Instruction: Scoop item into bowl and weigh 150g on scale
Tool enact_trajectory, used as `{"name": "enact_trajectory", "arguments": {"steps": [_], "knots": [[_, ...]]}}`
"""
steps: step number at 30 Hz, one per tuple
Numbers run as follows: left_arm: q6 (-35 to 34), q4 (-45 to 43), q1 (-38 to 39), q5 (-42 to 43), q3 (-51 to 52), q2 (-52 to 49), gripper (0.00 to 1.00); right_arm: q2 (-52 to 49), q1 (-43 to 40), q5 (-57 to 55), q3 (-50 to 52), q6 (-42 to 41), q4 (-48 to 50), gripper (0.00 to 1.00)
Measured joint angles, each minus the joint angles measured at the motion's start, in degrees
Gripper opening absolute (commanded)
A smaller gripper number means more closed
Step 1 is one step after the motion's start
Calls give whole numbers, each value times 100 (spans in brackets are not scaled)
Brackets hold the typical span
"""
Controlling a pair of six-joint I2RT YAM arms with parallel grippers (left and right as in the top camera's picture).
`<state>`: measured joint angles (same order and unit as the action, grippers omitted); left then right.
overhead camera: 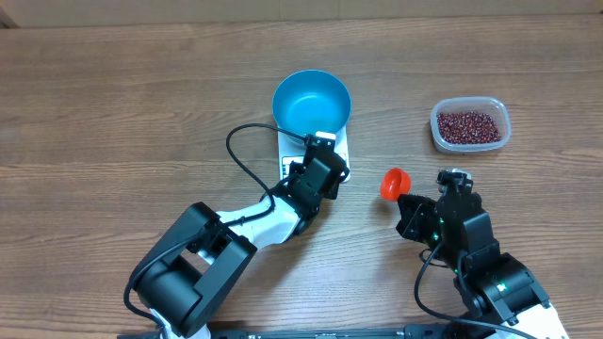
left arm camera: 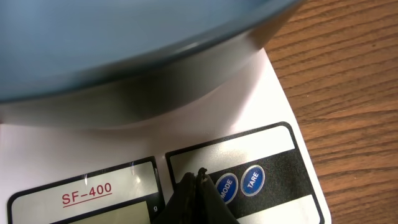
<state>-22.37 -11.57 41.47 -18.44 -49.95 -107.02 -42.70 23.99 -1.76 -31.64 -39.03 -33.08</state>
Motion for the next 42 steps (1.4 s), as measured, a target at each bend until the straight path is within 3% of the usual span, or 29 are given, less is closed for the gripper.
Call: {"name": "enact_trajectory", "arguments": {"steps": [42], "knots": [[-170, -138, -37, 114, -122, -164, 4, 0, 0, -2, 0, 0, -2, 4]]}}
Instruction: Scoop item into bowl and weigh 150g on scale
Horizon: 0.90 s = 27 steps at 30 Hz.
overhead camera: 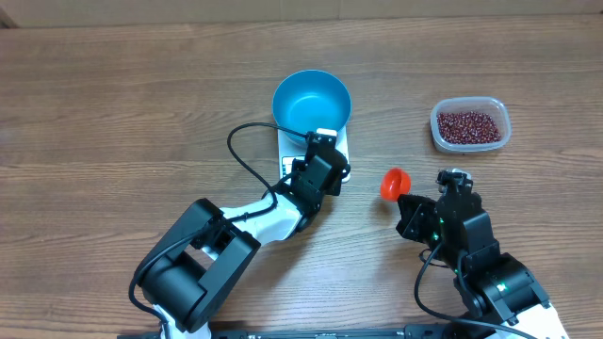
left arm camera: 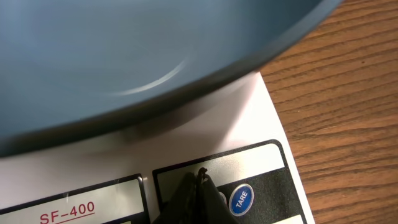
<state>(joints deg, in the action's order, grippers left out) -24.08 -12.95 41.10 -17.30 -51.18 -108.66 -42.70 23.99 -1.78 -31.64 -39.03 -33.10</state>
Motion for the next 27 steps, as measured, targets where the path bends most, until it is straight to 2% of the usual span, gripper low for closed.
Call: {"name": "enact_trajectory", "arguments": {"steps": [27], "knots": [[-2, 549, 17, 33, -63, 131, 4, 0, 0, 0, 0, 2, -2, 4]]}}
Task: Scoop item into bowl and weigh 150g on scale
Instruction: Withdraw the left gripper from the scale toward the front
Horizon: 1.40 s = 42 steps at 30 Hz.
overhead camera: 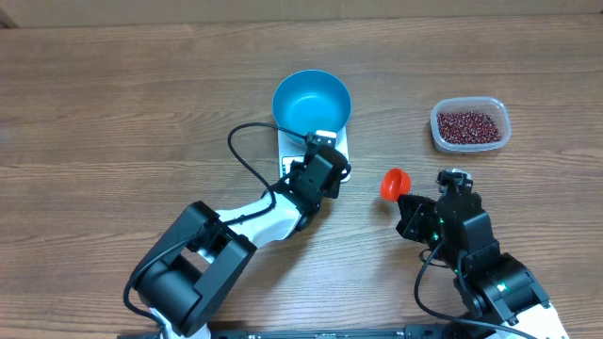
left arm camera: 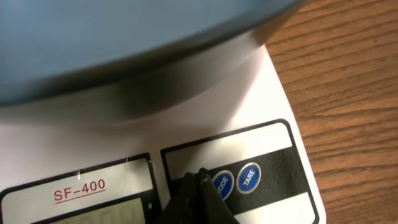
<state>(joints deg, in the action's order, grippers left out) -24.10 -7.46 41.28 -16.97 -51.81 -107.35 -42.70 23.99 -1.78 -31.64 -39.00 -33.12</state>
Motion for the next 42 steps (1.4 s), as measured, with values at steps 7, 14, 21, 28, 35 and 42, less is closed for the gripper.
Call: {"name": "enact_trajectory", "arguments": {"steps": [7, 14, 21, 28, 35, 42], "knots": [[-66, 2, 0, -7, 0, 0, 4, 0, 0, -15, 0, 0, 2, 4], [-79, -50, 24, -15, 0, 4, 4, 0, 0, -17, 0, 0, 7, 4], [74, 710, 540, 295, 48, 861, 6, 0, 0, -15, 0, 2, 7, 4], [328, 2288, 1078, 479, 44, 2835, 31, -2, 0, -17, 0, -2, 186, 4], [800, 3910, 1073, 476, 46, 4354, 62, -2, 0, -17, 0, 2, 577, 4], [1051, 5007, 1071, 313, 46, 5392, 100, -2, 0, -20, 0, 2, 885, 4]]}}
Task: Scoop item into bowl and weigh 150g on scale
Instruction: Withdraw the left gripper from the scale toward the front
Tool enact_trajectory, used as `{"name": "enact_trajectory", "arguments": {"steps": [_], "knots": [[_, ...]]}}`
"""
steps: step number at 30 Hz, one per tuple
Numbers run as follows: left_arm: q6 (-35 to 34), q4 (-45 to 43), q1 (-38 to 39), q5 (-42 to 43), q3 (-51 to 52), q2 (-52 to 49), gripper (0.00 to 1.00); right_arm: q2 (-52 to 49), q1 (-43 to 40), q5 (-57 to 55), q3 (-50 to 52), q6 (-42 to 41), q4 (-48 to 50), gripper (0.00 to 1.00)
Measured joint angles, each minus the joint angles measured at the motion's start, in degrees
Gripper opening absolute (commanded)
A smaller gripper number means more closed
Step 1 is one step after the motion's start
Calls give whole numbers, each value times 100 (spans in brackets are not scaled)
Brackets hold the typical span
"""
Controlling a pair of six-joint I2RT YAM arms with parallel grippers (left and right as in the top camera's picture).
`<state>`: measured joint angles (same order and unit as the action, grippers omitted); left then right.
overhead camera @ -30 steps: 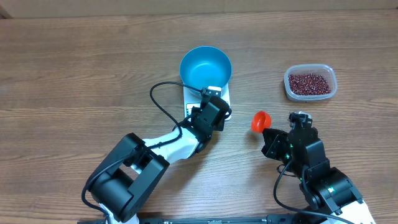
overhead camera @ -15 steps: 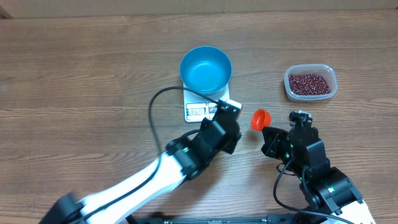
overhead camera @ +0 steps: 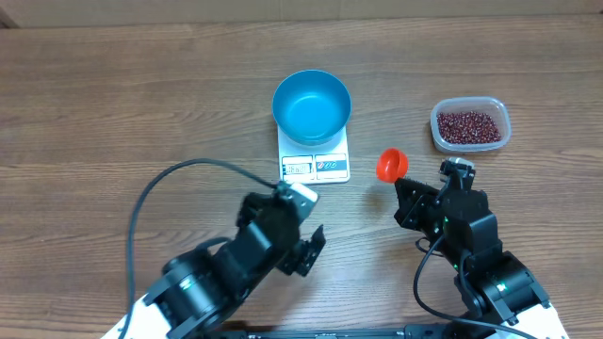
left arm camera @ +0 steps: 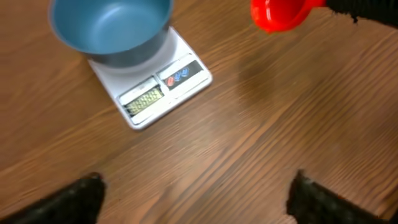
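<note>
A blue bowl (overhead camera: pixel 311 102) stands empty on the white scale (overhead camera: pixel 316 167); in the left wrist view the bowl (left arm camera: pixel 112 25) and the scale (left arm camera: pixel 155 93) lie at upper left, the display tinted yellow-green. My left gripper (overhead camera: pixel 306 247) hangs open above bare wood near the front, its fingertips (left arm camera: pixel 84 196) far apart, nothing between them. My right gripper (overhead camera: pixel 412 193) is shut on the handle of a red scoop (overhead camera: pixel 391 165), right of the scale. The scoop's cup (left arm camera: pixel 280 12) looks empty. The red beans (overhead camera: pixel 468 123) fill a clear tub at the right.
The bean tub (overhead camera: pixel 504 132) sits about a hand's width beyond my right gripper. A black cable (overhead camera: pixel 151 202) loops over the table left of my left arm. Bare wood lies between the scale and my left gripper.
My left gripper was shut with its tip on the scale's button panel. It is now drawn back toward the front edge and open. The right gripper and scoop have shifted slightly farther away.
My shut left gripper first rested just left of the MODE button. Then its tip covered that button, and afterwards sat beside it again. It now stands open, well back from the scale. The right gripper has held the red scoop throughout.
</note>
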<state>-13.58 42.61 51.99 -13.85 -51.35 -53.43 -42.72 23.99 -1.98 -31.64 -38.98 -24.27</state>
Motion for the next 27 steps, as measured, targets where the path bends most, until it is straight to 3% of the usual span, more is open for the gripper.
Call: {"name": "enact_trajectory", "arguments": {"steps": [8, 18, 27], "knots": [[28, 120, 0, -597, 0, 164, 100, -13, 0, 0, 0, 0, 177, 4], [485, 374, -96, -562, -4, -7, 100, -286, 0, 0, 0, 0, 396, 4], [1696, 1309, -1545, 516, -868, -24, 100, -289, 0, 2, 0, -4, 409, 4]]}}
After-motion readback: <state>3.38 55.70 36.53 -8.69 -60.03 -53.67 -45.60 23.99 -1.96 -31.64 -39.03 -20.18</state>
